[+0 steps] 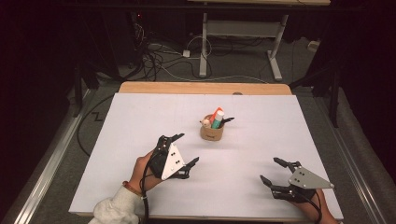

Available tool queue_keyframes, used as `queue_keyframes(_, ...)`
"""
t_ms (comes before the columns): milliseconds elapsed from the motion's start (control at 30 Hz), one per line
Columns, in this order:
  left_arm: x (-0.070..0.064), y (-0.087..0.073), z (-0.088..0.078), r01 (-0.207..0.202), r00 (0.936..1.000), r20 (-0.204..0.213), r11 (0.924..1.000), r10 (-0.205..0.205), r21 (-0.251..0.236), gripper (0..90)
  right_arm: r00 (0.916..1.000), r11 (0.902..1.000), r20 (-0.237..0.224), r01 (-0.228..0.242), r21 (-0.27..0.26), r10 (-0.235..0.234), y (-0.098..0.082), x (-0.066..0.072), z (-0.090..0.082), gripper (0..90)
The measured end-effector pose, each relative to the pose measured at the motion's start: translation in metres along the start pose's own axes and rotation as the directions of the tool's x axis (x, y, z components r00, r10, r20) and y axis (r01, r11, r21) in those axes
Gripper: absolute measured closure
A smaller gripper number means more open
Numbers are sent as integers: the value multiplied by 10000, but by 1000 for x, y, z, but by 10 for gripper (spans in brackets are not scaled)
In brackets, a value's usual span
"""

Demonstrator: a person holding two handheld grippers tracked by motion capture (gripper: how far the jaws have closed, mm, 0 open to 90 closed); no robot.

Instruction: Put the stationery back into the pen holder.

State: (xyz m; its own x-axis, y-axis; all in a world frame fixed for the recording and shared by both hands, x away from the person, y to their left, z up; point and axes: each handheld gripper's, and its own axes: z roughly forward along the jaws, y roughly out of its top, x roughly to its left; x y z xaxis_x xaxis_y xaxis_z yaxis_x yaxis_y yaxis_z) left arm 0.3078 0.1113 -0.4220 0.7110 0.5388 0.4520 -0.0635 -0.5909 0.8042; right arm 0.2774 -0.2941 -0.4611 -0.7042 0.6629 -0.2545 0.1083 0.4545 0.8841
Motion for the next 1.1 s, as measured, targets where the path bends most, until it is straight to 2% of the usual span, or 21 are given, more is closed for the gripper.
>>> queue_keyframes(433, -1, -22, -13, 80, 9999, -143, 9996, -77, 260, 149, 9999, 10000, 129, -5, -95, 6, 0, -1, -2, 260)
queue_keyframes(833, 1, -54, -16, 499, 9987, -124, 9962, -491, 719, 149, 9998, 10000, 180, -78, -44, 78, -1, -2, -2, 260)
queue_keyframes(1100, 4, -70, -27, 942, 9955, -212, 9906, -925, 987, 148, 9995, 9998, 258, -201, -36, 202, -3, -5, -2, 260)
